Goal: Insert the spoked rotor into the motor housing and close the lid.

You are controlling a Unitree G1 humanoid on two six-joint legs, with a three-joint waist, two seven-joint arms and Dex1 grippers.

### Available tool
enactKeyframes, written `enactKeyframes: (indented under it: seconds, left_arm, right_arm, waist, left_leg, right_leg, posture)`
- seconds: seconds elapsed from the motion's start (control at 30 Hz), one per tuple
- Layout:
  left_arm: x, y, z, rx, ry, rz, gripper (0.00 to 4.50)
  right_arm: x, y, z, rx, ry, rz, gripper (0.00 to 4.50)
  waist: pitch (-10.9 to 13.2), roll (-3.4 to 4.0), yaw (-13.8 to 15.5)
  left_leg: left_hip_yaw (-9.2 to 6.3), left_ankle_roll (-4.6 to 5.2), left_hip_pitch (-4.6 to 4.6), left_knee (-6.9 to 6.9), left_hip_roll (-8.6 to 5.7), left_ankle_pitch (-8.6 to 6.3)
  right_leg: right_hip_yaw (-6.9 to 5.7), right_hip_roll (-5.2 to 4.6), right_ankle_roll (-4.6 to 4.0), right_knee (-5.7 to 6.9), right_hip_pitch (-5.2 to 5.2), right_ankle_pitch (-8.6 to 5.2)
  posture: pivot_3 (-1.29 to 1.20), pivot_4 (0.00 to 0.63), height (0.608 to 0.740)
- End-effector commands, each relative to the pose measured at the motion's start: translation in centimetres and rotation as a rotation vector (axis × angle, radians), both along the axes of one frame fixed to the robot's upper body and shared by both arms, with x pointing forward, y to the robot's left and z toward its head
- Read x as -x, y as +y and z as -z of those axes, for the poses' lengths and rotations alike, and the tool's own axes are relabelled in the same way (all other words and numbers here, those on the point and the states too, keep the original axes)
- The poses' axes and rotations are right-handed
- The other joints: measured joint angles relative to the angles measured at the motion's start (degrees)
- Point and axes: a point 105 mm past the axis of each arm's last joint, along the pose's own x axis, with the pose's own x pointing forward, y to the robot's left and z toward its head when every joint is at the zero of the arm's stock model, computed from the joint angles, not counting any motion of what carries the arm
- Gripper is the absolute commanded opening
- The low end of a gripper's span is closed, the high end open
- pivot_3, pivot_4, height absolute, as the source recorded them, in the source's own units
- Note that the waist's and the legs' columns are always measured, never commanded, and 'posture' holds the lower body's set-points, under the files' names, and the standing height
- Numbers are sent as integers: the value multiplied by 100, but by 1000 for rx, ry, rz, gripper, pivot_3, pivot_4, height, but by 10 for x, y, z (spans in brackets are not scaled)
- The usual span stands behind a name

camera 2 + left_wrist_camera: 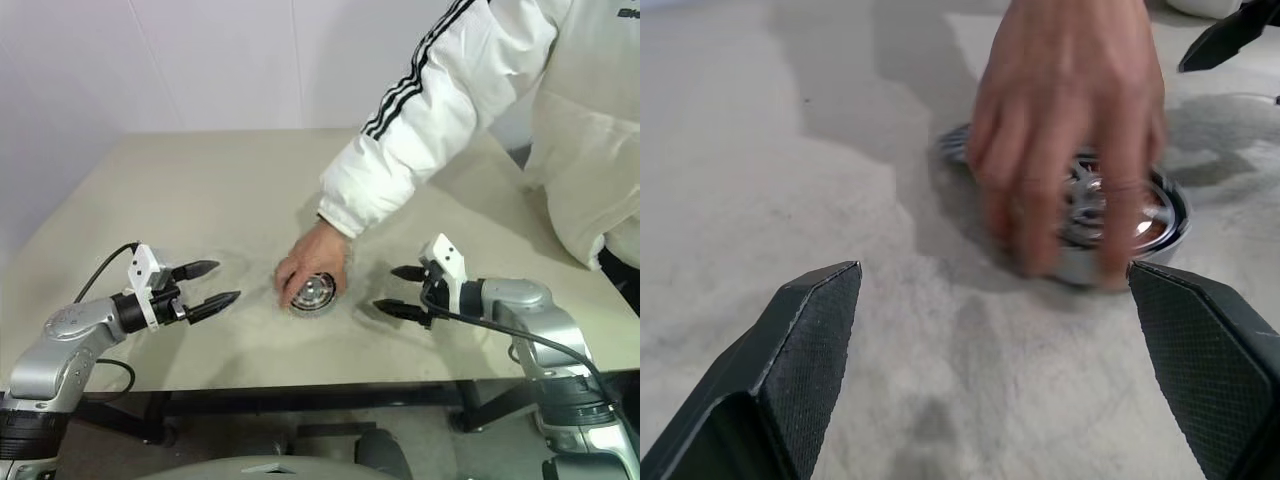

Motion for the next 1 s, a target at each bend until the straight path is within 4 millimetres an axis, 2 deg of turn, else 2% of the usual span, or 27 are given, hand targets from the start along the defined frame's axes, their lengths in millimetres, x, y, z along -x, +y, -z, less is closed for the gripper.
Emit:
enactKeyframes:
  seconds: [0.03,0.53,0.73,0.87,1.0]
  left_arm:
    - [-3,8,-9,-14,-50,-7,4500]
    - [-6,12,-2,-13,-59,-3,4500]
    - [-6,10,-3,-15,-64,-1,4500]
    - [-4,8,-2,-10,-60,5,4500]
    - [-2,6,1,-11,-57,18,4500]
  right_arm:
    - [-3,2,-14,-4,-53,-26,4486]
    - [-6,6,-17,21,-69,-77,4486]
    - [0,24,-20,242,-106,-305,4486]
    - [-18,36,-30,397,-139,-377,4486]
    - [-28,57,-40,563,-276,-557,4486]
  waist:
    - [0,0,4]
    - [0,0,3]
    - [2,2,-9]
    - [4,4,-24]
    - [3,2,-4]
  left_leg:
    - [0,0,0,0,0,0]
    - [0,0,-3,0,0,0]
    - [0,1,-3,0,0,0]
    - [1,0,-1,-1,2,0]
    - [-2,0,-5,-2,1,0]
  right_leg:
    - [0,0,0,0,0,0]
    - [0,-2,0,-2,-2,0]
    - [0,-2,0,-2,-2,0]
    - [0,1,-1,0,-5,0]
    - [-4,-1,-1,-5,-8,0]
  posture:
    - [0,0,740]
    - [0,0,740]
    - [0,0,740]
    - [0,0,740]
    - [0,0,740]
